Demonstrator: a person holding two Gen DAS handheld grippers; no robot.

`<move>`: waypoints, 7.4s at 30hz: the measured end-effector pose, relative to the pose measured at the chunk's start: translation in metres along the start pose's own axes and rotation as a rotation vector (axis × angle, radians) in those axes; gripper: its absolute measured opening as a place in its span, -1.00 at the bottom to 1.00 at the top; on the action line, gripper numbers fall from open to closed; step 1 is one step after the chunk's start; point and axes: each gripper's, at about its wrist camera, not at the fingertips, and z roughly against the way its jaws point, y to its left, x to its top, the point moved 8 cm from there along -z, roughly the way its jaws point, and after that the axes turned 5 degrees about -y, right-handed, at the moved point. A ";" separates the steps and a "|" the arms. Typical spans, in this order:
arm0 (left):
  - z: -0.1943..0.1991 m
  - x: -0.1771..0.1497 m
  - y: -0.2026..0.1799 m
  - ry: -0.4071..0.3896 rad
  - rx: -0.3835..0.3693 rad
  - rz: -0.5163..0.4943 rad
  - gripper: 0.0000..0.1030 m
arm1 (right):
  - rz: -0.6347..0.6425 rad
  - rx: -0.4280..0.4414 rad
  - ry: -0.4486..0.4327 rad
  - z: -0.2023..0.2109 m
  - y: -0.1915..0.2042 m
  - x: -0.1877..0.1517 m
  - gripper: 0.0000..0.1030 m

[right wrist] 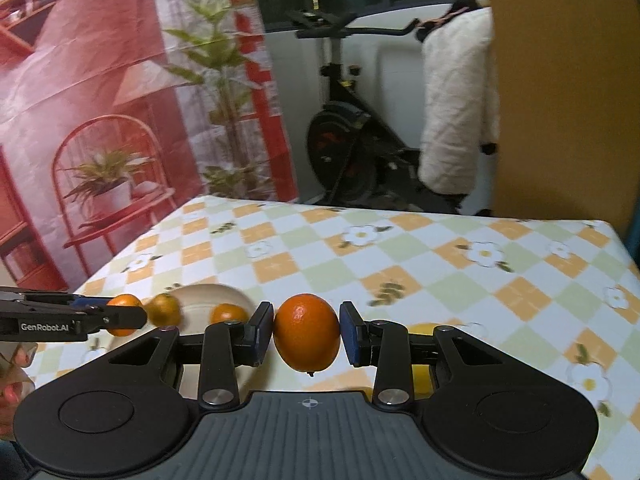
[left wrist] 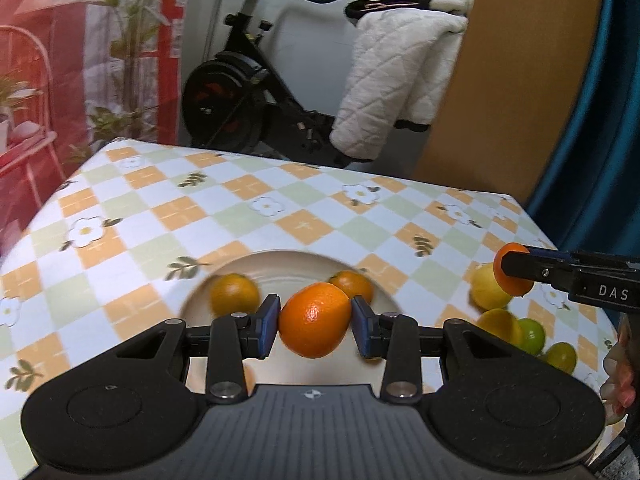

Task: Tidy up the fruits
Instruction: 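Carry both held oranges over the beige plate, then lower both oranges onto the plate and open both tools, then move both open tools back toward the lemons and green apples, then close the right tool on a green apple while the left tool approaches another, then close the left tool on a green apple while the right tool holds its apple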

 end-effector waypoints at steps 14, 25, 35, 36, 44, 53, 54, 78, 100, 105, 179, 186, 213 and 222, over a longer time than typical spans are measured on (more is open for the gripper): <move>0.002 -0.011 0.047 0.020 0.028 0.071 -0.21 | 0.090 0.106 0.130 -0.062 0.085 -0.027 -0.36; -0.016 -0.011 0.047 0.025 -0.018 0.082 -0.21 | 0.120 0.115 0.187 -0.077 0.095 -0.045 -0.36; -0.013 -0.027 0.014 0.045 -0.096 0.004 -0.21 | 0.096 0.100 0.203 -0.064 0.087 -0.065 -0.36; -0.013 -0.030 0.011 0.051 -0.099 -0.013 -0.21 | 0.092 0.102 0.201 -0.063 0.086 -0.067 -0.36; -0.017 -0.045 0.010 0.083 -0.082 -0.046 -0.21 | 0.122 0.108 0.201 -0.064 0.089 -0.070 -0.36; -0.023 -0.051 0.013 0.114 -0.061 -0.048 -0.21 | 0.126 0.110 0.204 -0.067 0.091 -0.071 -0.35; -0.023 -0.051 0.014 0.116 -0.060 -0.048 -0.21 | 0.125 0.109 0.204 -0.067 0.091 -0.071 -0.35; -0.003 -0.033 0.011 0.052 -0.006 0.009 -0.09 | 0.086 0.047 0.120 -0.032 0.058 -0.056 -0.26; -0.021 -0.023 -0.088 0.016 -0.108 0.008 -0.09 | 0.010 -0.159 0.064 0.054 -0.062 -0.068 -0.25; -0.025 -0.030 -0.110 0.031 -0.150 0.009 -0.09 | 0.017 -0.199 0.062 0.070 -0.083 -0.073 -0.24; -0.072 -0.051 -0.216 0.102 -0.262 -0.233 -0.11 | -0.135 -0.230 0.070 0.091 -0.160 -0.111 -0.15; -0.074 -0.054 -0.216 0.110 -0.242 -0.262 -0.10 | -0.139 -0.229 0.070 0.090 -0.161 -0.112 -0.15; -0.077 -0.066 -0.214 0.127 -0.119 -0.364 -0.05 | -0.142 -0.220 0.076 0.085 -0.158 -0.115 -0.15; -0.080 -0.074 -0.197 0.175 -0.116 -0.295 -0.05 | -0.144 -0.217 0.078 0.084 -0.157 -0.118 -0.15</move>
